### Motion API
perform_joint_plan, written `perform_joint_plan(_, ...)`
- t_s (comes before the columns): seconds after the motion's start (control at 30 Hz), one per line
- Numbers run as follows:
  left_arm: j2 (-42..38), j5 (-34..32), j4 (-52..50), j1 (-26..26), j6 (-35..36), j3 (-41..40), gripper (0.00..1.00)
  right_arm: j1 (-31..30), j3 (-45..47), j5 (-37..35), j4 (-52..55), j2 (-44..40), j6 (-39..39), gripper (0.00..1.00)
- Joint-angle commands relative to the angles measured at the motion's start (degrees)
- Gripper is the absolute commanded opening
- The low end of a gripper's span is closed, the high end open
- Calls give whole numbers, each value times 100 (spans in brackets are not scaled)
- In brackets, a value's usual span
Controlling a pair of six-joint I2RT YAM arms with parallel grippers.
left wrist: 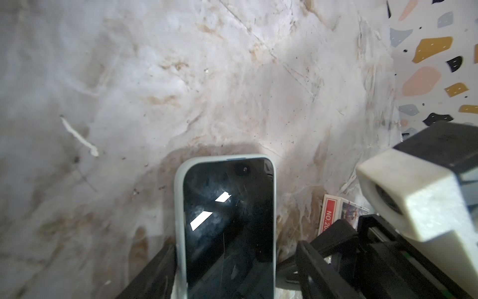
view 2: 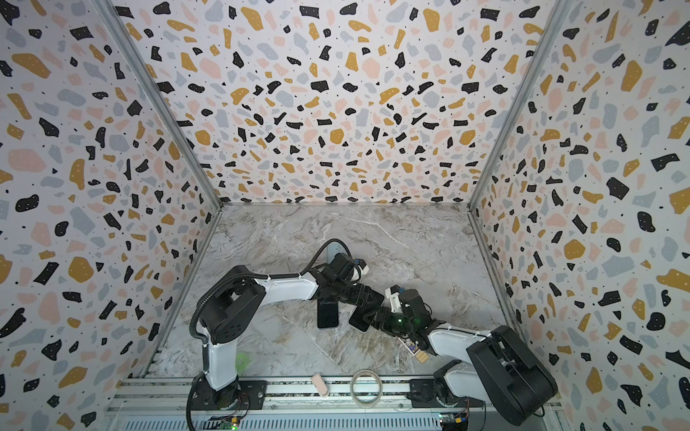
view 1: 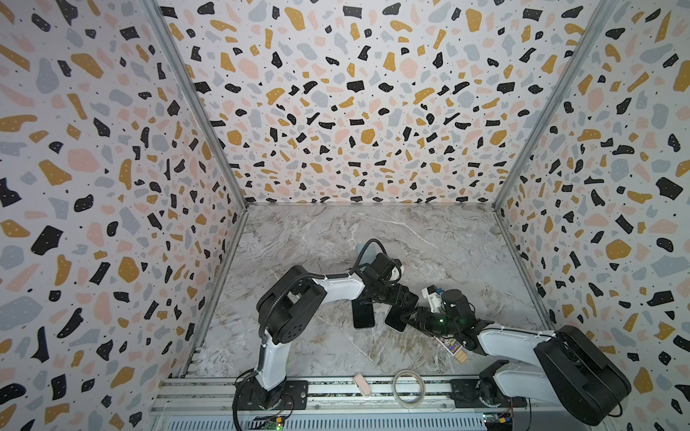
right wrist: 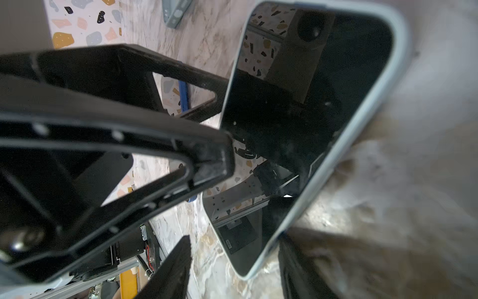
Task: Take the phone out of the phone case
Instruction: Pick up the phone from the center of the table.
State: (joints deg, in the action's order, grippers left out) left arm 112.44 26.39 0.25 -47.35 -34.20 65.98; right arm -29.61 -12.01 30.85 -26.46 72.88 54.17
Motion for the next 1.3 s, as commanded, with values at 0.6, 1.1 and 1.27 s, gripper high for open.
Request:
perform_joint_plan(0.6, -211, 797, 1897, -136, -1687, -999, 66, 442, 292, -252, 328, -106, -250, 54)
perform_joint_plan(1.1, 110, 758, 1601, -15, -1376, -709, 14, 509, 340, -192, 475, -426, -379, 49)
perform_joint_plan(1.27, 46, 743, 1710, 37, -1437, -802, 0, 516, 367, -178, 471, -528, -397, 49)
